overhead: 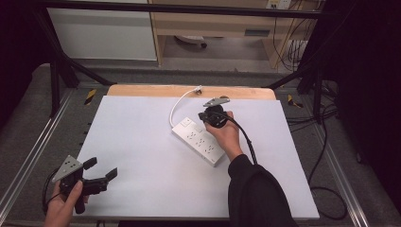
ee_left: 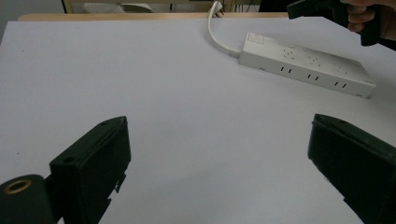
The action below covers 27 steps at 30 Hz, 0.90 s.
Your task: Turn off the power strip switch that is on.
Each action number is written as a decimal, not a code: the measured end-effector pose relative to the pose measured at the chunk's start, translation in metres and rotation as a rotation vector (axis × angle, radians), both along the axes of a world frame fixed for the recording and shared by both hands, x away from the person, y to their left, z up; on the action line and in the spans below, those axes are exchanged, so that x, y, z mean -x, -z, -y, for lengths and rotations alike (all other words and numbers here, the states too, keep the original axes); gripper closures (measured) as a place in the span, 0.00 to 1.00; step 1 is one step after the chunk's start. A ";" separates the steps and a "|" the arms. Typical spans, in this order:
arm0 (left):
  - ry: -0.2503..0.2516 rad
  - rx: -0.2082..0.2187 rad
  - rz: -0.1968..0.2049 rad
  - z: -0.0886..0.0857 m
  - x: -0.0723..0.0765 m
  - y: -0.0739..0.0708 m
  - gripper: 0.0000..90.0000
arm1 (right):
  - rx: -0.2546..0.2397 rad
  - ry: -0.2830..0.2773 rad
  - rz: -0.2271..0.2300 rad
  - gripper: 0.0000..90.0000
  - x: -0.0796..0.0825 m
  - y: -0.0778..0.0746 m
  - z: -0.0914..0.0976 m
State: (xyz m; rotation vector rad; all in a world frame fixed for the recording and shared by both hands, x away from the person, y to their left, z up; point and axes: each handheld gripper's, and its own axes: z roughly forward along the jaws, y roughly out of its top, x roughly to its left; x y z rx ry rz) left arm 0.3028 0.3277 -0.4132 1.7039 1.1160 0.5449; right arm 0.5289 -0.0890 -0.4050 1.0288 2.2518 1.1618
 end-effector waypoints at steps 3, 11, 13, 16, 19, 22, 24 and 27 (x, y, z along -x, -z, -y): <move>0.000 -0.001 0.000 0.000 0.000 0.000 0.06 | 0.008 -0.006 -0.008 1.00 0.001 0.003 -0.001; 0.000 0.000 0.001 0.000 0.000 0.000 0.06 | 0.017 -0.015 -0.026 1.00 0.003 0.007 -0.006; 0.000 0.001 0.001 0.000 0.000 0.000 0.06 | 0.022 -0.016 -0.033 1.00 0.004 0.008 -0.006; 0.000 0.001 0.001 0.000 0.000 0.000 0.06 | 0.026 -0.018 -0.034 1.00 0.005 0.009 -0.006; 0.001 0.000 0.001 0.000 0.000 0.000 0.06 | 0.030 -0.016 -0.040 1.00 0.006 0.010 -0.005; 0.005 -0.002 0.005 0.000 0.000 0.000 0.06 | 0.025 -0.013 -0.044 1.00 0.008 0.012 -0.004; 0.005 -0.002 0.005 0.000 0.000 0.000 0.06 | 0.025 -0.012 -0.047 1.00 0.009 0.014 -0.003; 0.004 -0.003 0.005 0.000 0.000 0.000 0.06 | 0.031 -0.015 -0.052 1.00 0.011 0.015 -0.002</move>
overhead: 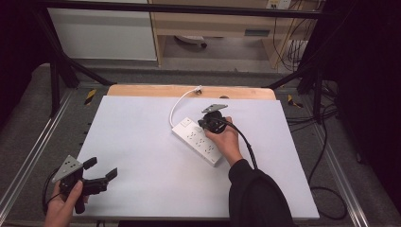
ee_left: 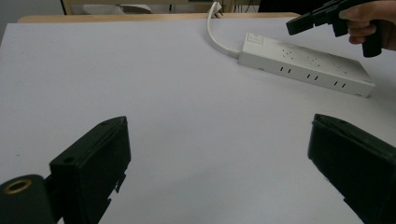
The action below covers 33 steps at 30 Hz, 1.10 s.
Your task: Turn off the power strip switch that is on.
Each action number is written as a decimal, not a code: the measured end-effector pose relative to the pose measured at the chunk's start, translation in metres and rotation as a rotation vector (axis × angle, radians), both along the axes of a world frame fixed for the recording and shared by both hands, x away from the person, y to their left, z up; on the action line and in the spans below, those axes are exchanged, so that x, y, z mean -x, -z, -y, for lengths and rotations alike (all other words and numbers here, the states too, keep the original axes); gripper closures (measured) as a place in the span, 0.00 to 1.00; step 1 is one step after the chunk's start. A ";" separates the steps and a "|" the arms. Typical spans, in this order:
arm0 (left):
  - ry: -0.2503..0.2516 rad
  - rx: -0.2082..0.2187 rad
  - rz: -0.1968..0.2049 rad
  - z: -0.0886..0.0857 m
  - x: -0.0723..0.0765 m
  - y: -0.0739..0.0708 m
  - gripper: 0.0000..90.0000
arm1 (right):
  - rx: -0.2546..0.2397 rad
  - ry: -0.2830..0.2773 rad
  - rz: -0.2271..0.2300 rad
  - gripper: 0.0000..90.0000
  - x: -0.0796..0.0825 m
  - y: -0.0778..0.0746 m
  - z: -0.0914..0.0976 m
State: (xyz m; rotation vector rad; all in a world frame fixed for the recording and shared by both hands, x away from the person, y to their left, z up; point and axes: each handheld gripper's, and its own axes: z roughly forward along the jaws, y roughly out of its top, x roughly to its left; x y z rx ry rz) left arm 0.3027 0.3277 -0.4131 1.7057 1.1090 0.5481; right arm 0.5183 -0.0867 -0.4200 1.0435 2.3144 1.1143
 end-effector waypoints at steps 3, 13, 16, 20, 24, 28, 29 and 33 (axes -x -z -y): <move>-0.001 0.000 -0.001 0.000 0.000 0.000 0.06 | 0.002 -0.006 0.002 1.00 0.001 0.000 -0.001; -0.001 0.002 -0.001 0.000 0.000 0.000 0.06 | 0.022 -0.022 -0.008 1.00 0.004 0.002 -0.005; -0.002 0.000 -0.001 0.000 0.000 0.000 0.06 | 0.029 -0.022 -0.011 1.00 0.004 0.003 -0.006; -0.001 0.001 -0.001 0.000 0.000 0.000 0.06 | 0.033 -0.021 -0.013 1.00 0.005 0.004 -0.005; -0.001 0.000 -0.001 0.000 0.000 0.000 0.06 | 0.038 -0.018 -0.019 1.00 0.006 0.006 -0.003; -0.001 -0.001 0.000 0.000 0.000 0.000 0.06 | 0.038 -0.016 -0.023 1.00 0.007 0.009 -0.002; -0.001 -0.001 0.000 0.000 0.000 0.000 0.06 | 0.036 -0.016 -0.023 1.00 0.007 0.009 -0.002; -0.001 -0.002 0.000 0.000 0.000 0.000 0.06 | 0.035 -0.015 -0.023 1.00 0.007 0.009 -0.002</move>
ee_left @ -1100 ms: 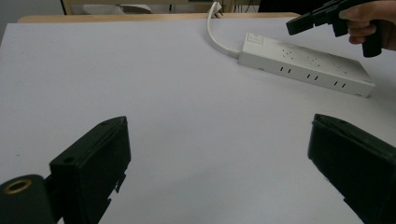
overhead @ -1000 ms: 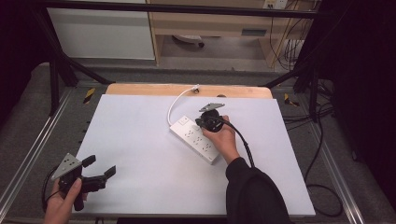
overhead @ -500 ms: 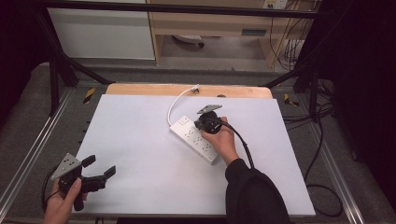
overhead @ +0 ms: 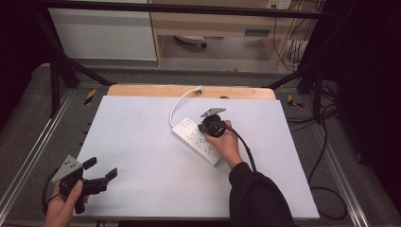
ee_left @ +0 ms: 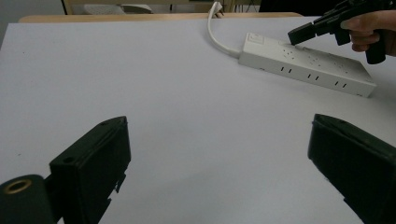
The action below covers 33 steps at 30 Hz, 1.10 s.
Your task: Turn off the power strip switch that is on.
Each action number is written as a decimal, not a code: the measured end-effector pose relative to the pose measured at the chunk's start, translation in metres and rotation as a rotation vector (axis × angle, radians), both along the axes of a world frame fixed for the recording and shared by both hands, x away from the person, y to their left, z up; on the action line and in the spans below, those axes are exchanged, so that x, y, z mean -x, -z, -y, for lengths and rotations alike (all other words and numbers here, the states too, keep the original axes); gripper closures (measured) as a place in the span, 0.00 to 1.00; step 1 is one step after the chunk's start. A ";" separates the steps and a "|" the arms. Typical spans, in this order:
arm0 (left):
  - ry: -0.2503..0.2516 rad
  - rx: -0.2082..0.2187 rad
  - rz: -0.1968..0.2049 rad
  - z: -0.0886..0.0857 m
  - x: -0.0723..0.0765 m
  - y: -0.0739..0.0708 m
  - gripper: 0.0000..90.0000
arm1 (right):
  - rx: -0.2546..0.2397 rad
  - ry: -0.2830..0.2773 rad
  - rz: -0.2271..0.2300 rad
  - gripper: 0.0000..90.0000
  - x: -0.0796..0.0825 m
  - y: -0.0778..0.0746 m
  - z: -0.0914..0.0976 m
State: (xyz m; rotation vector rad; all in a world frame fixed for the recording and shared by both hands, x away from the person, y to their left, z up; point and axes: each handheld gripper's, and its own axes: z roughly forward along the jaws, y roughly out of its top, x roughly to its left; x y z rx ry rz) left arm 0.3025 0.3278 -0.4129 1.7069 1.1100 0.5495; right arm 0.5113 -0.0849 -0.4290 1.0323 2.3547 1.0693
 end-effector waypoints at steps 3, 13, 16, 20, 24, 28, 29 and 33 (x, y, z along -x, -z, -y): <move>-0.001 -0.002 0.001 0.000 0.000 0.000 0.06 | 0.000 0.001 0.002 1.00 0.000 0.000 0.000; -0.001 -0.001 0.001 0.000 0.000 0.000 0.06 | -0.007 0.006 0.005 1.00 0.001 0.001 0.000; -0.001 -0.001 0.001 0.000 0.000 0.000 0.06 | -0.007 0.005 0.007 1.00 0.001 0.001 0.000; 0.001 -0.002 0.001 0.000 0.000 0.000 0.06 | -0.009 0.007 0.008 1.00 0.001 0.001 0.000; 0.000 -0.001 0.002 0.000 0.000 0.000 0.06 | -0.013 0.007 0.008 1.00 0.001 0.002 0.001; -0.001 -0.002 0.002 0.000 0.000 0.000 0.06 | -0.012 0.007 0.009 1.00 0.001 0.002 0.001; 0.001 -0.002 0.001 0.000 0.000 0.000 0.06 | -0.012 0.007 0.008 1.00 0.001 0.002 0.001; -0.001 -0.001 0.001 0.000 0.000 0.000 0.06 | -0.015 0.008 0.008 1.00 0.001 0.002 0.001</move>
